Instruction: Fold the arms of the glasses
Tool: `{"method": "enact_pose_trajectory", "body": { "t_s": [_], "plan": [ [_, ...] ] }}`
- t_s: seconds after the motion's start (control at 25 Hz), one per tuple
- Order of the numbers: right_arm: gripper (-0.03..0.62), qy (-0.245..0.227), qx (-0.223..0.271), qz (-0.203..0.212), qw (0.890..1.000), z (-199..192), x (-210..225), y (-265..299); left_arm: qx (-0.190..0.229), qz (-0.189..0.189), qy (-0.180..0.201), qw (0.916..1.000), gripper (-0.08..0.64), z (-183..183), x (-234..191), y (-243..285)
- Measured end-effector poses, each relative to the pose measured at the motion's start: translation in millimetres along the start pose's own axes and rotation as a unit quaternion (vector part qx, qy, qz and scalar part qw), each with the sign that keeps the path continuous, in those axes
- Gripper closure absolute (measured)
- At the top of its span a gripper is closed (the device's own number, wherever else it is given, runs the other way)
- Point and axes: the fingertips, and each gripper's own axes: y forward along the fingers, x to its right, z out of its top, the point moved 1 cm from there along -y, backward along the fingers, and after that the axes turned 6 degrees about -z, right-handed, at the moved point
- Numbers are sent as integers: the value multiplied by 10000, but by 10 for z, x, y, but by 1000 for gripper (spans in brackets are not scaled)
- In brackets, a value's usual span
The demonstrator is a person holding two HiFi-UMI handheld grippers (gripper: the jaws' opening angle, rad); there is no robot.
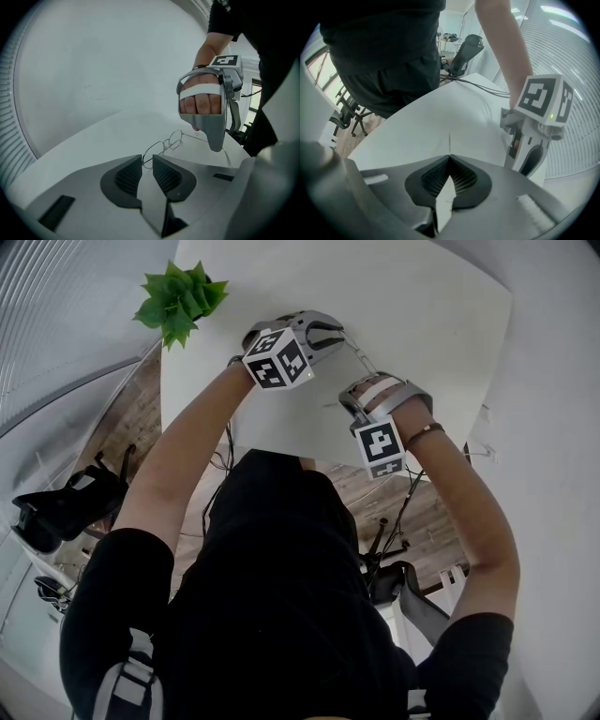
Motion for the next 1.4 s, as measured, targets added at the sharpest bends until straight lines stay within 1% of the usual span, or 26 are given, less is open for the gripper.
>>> {"method": "enact_pose_trajectory", "body": {
  "t_s": [0.16, 0.32, 0.44, 0.6, 0.8, 1.12, 1.24, 1.32, 1.4],
  "plan": [
    [581, 144, -29, -66, 9999, -32, 28, -2, 20, 26, 45, 10000, 494, -1, 42, -12],
    [581, 682, -107, -306, 9971, -73, 135, 6, 43, 24, 3, 10000, 503, -16, 127, -65],
    [581, 1052, -276, -544, 9926, -159, 215, 31, 70, 64, -57, 9999, 509, -29, 205, -126],
    [581, 1361, -484, -860, 9858, -258, 331, 70, 96, 88, -168, 9998, 515, -85, 303, -190],
    [581, 1743, -657, -1217, 9749, -330, 497, 103, 54, 71, -169, 9998, 516, -161, 388, -225],
    [581, 2230, -854, -1599, 9578, -382, 641, 141, 64, 88, -191, 9998, 517, -194, 436, -267],
    [576, 2273, -907, -1735, 9539, -372, 663, 130, 78, 74, -283, 9995, 517, -206, 435, -278],
    [551, 2302, -917, -1808, 9518, -358, 670, 127, 59, 65, -337, 9994, 517, -230, 431, -278],
    [549, 2331, -936, -1870, 9497, -358, 680, 130, 32, 68, -361, 9993, 517, -254, 420, -269]
  ]
}}
